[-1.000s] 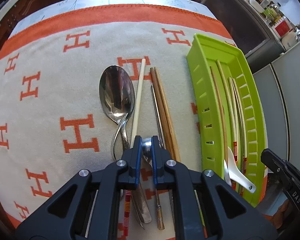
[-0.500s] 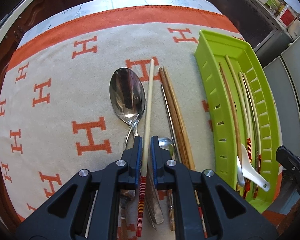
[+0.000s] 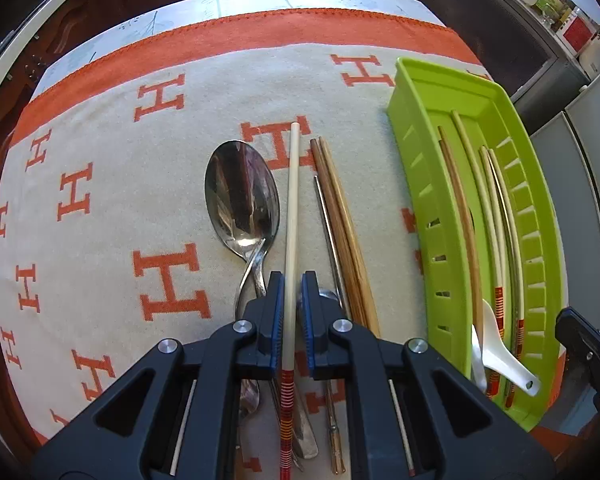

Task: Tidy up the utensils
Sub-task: 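Grasp a cream red-banded chopstick with the left tool and lift it, then lower the chopstick into the green tray and open the left tool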

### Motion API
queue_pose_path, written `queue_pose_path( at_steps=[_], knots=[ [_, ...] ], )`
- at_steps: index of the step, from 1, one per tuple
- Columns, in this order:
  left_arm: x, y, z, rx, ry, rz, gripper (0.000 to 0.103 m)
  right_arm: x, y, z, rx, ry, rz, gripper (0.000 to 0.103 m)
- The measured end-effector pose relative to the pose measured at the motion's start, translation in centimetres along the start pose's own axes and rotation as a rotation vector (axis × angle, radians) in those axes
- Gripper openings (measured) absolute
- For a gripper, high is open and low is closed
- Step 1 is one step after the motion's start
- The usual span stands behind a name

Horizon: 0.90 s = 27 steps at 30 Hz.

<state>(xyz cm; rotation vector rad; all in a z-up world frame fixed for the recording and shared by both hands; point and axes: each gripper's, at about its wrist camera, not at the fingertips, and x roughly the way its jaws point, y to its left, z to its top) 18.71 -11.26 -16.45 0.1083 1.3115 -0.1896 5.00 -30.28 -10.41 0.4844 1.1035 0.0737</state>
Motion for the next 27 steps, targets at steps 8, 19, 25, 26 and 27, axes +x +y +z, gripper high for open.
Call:
queue_pose_path(
  at_steps=[8,19,25,26,27],
  knots=[
    [-0.7,0.7,-0.1,-0.055,-0.012,-0.015,0.003,-0.5,0.3,-0.2,-0.003,-0.005,0.007,0.008],
    [-8.7,-2.0,-1.8,-0.087,-0.064,-0.244,0.003,-1.4,1.1,-0.7,-0.030,-0.014,0.012,0.008],
    [-9.1,-6.9,-1.7,-0.066,-0.056,-0.309,0.003,-1.8,0.6,-1.0,-0.022,-0.017,0.001,0.008],
    [-8.9,-7.5,-1.5,-0.063,-0.056,-0.315,0.003,-1.8,0.5,-1.0,-0.020,-0.016,-0.002,0.008],
    [-8.6,-8.2,-1.3,-0.061,-0.061,-0.319,0.003,-1.8,0.4,-1.0,-0.019,-0.016,-0.005,0.008]
  ],
)
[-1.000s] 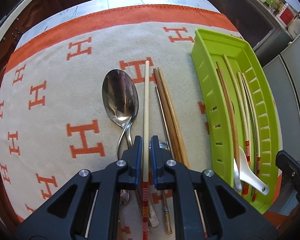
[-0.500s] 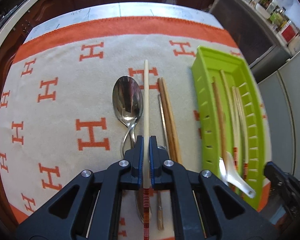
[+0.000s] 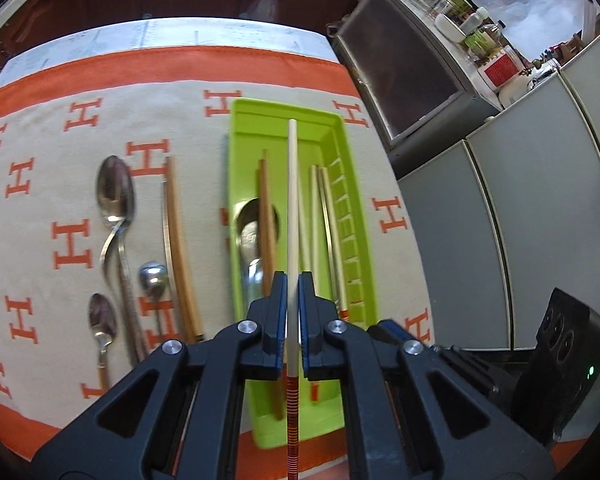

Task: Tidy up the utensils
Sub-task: 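Lower the chopstick into the green tray and open the left tool, then move both tools back over the remaining spoons and forks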

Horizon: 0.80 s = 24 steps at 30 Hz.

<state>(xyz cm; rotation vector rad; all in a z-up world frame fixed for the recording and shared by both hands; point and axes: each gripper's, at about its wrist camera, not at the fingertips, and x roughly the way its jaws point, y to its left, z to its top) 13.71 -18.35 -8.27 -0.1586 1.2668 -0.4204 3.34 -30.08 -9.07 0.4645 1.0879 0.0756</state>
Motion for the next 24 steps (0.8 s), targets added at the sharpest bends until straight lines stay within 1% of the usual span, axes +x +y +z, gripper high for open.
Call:
queue_pose_path(
  at_steps=[5,8,11,12,14,16,18,24],
  knots=[
    [2.1,-1.3,0.4,0.039,0.005,0.050,0.004,0.0,-0.4,-0.2,0.004,0.005,-0.007,0.008],
    [2.1,-1.0,0.1,0.054,0.012,0.054,0.004,0.0,-0.3,-0.2,0.000,0.009,-0.007,0.008],
    [1.1,-0.7,-0.4,0.078,-0.011,0.076,0.005,0.1,0.2,-0.1,-0.016,0.015,-0.007,0.008],
    [0.5,-0.5,-0.6,0.088,-0.024,0.087,0.008,0.2,0.5,-0.1,-0.021,0.017,-0.005,0.008],
    [-0.5,-0.2,-1.1,0.097,-0.046,0.100,0.016,0.2,0.8,-0.2,-0.028,0.020,-0.003,0.008],
    [-1.6,0.5,-1.7,0.101,-0.066,0.114,0.027,0.2,1.3,-0.3,-0.037,0.022,-0.001,0.008],
    [-2.6,1.1,-2.2,0.104,-0.088,0.127,0.029,0.2,1.7,-0.4,-0.043,0.025,-0.001,0.008],
    [-5.4,3.7,-4.2,0.112,-0.129,0.181,0.030,0.2,2.9,-1.0,-0.067,0.037,-0.008,0.008]
  ],
)
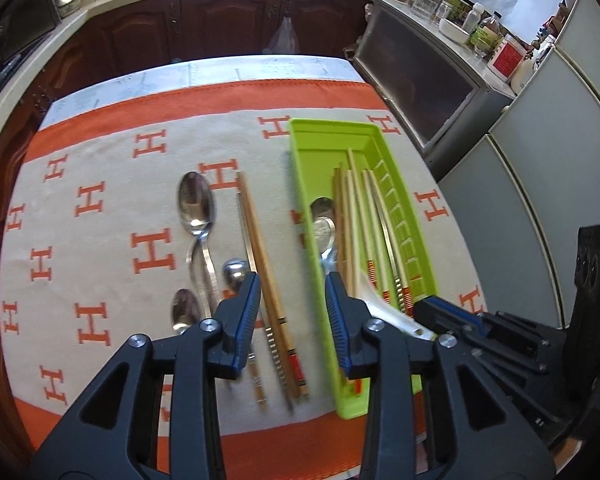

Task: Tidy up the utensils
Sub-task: 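Move both tools back over the remaining spoons and forks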

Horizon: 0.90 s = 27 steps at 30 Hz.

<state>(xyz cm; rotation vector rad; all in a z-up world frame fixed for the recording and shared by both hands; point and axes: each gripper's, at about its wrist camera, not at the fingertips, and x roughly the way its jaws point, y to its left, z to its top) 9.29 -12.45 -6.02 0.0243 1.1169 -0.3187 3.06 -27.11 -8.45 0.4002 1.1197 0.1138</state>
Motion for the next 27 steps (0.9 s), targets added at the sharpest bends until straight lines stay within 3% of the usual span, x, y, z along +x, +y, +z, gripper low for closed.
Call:
queue_pose_path(
  at_steps=[13,19,23,27],
  knots=[
    [-3.2,9.5,-4.5,-0.090,-0.052,0.151,0.031,1.2,5.1,-1.1,-0.106,0.047,-0.012,0.008],
    [-3.3,13.3,-5.9,-0.134,-0.052,0.177,0.031,2.4,8.4,-1.4,-0.169,0.074,-0.024,0.008],
    [-3.0,14.7,-6.4,-0.147,-0.043,0.169,0.031,3.2,10.2,-1.7,-0.193,0.097,-0.018,0.023],
    [-2.6,16.1,-7.1,-0.166,-0.034,0.147,0.031,4.2,11.7,-1.9,-0.207,0.126,0.003,0.023]
  ],
)
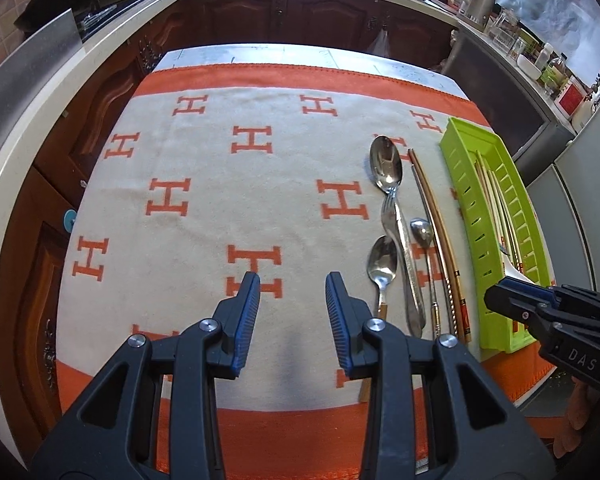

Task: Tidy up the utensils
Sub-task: 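Move both tools back over the remaining spoons and forks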

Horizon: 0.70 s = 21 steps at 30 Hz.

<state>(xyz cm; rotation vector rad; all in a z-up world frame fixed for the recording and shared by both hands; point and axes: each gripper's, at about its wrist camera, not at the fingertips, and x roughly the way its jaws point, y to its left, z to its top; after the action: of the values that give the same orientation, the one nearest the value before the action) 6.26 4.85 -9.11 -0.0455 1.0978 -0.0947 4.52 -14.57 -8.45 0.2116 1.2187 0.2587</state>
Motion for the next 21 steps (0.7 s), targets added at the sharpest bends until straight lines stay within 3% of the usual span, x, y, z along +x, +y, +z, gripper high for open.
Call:
queue_pose_path(
  at_steps=[11,15,21],
  knots=[
    [2.9,2.6,-1.7,-0.023,0.064,-0.025,0.031,3.5,2.9,0.8,-0.034,0.047,0.045,0.023],
    [3.5,2.2,-2.1,-0.019,0.087,-0.095,0.031,4.9,2.8,1.6,-0.025,0.054,0.025,0.023],
    [5.2,-1.4,-2.3,0.052,0.142,-0.212,0.031,5.1,1.5,2.4,0.024,0.032,0.011,0.023]
  ],
)
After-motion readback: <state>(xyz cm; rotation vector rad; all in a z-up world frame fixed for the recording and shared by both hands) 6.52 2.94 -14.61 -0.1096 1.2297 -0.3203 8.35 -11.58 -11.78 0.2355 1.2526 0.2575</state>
